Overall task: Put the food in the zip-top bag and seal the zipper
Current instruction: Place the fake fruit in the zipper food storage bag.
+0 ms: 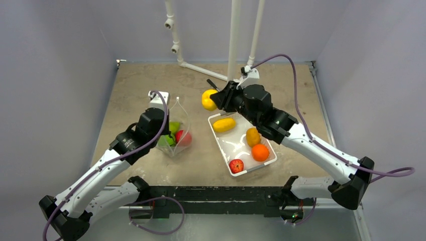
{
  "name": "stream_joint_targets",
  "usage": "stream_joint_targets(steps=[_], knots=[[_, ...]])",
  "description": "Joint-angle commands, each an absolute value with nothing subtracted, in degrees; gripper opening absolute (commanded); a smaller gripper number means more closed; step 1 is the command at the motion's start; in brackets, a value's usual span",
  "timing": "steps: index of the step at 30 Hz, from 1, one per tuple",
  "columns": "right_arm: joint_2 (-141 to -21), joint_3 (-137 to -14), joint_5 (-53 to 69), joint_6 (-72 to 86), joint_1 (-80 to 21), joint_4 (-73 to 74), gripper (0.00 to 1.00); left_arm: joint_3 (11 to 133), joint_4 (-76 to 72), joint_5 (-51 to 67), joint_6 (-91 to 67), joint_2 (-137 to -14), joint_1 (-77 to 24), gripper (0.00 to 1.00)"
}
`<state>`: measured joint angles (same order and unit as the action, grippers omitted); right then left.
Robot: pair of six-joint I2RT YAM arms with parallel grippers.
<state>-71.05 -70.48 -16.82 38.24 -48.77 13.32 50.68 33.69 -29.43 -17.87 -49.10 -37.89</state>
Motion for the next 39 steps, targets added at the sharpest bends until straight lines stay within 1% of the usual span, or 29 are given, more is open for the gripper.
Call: stream_joint_targets(steps=[1, 7, 14, 20, 32, 39], knots=[[-69.2, -73.5, -10.3, 30.0, -49.0, 2.9, 0.0, 50.3, 30.6, -26.7, -16.3, -48.0, -37.6, 0.0], [-70.4, -73.8, -2.6, 23.2, -49.7, -2.7, 0.0, 50.0, 29.8, -24.1, -15.5, -47.4, -37.6, 0.0], [-71.9, -72.2, 1.5, 15.4, -53.0, -6.9, 0.0, 49.8, 29.3, -22.6, -15.0, -47.0, -37.5, 0.0], [-72.4, -68.4, 3.1, 9.0, -56.4, -11.1, 0.0, 49.8, 29.1, -22.5, -14.9, -46.8, -37.6, 0.0], [-78.6, -65.4, 8.9, 1.6, -56.7, -12.8, 0.0, 49.7, 29.1, -22.8, -15.0, -46.3, -37.6, 0.0], [-82.4, -64.7, 7.3, -1.0, -58.3, -12.2, 0.0, 49.7, 29.1, -23.1, -15.1, -46.3, -37.6, 0.0]])
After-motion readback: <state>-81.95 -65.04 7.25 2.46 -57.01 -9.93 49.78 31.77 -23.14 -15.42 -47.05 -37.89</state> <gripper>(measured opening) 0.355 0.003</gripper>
